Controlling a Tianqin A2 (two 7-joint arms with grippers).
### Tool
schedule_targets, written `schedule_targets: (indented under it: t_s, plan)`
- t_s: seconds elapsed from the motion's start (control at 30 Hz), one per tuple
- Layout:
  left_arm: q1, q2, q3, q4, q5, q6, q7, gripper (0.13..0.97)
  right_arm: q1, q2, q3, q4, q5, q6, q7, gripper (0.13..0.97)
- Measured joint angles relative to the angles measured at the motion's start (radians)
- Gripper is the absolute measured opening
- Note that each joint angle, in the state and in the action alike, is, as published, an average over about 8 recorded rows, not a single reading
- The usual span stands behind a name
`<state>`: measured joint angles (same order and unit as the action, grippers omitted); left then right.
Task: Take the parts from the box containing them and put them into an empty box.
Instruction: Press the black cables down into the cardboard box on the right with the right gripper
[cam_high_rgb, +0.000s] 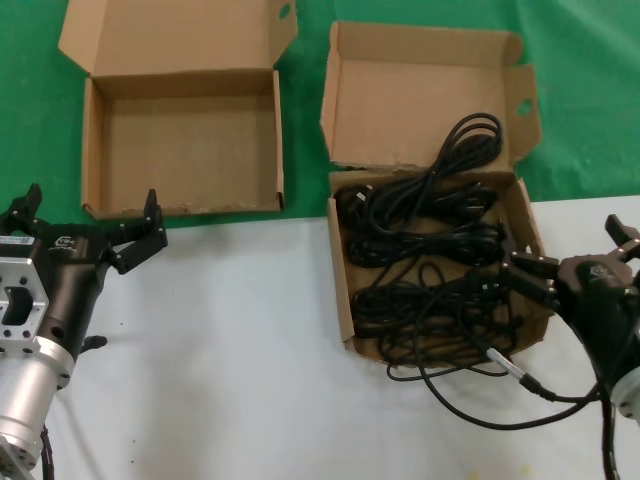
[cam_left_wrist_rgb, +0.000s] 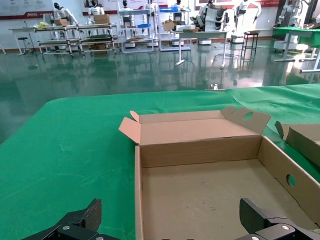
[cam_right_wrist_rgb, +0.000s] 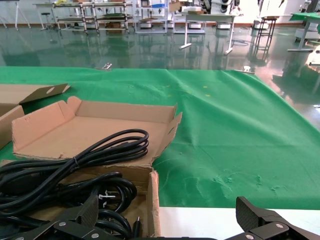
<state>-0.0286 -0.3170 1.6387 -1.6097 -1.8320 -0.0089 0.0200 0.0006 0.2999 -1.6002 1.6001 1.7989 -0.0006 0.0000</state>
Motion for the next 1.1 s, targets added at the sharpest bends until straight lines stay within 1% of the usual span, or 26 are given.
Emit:
schedule_targets:
  t_s: [0.5,0.83,0.97,1.1]
  plan:
    - [0.0,0.0,0.0,0.0,0.0,0.0,0.0,0.966,0.0,0.0,0.0,0.0,0.0,0.0,0.0,0.966]
    - [0.0,0.0,0.0,0.0,0.0,0.0,0.0,0.951,-0.001,0.003,-0.002,0.002,0.002,0.002,0.001,0.966]
    - [0.0,0.0,0.0,0.0,0.0,0.0,0.0,0.918,-0.005,0.04,-0.029,0.021,0.027,0.026,0.003,0.966]
    - [0.0,0.0,0.0,0.0,0.0,0.0,0.0,0.894,-0.004,0.141,-0.101,0.071,0.097,0.085,-0.018,0.966]
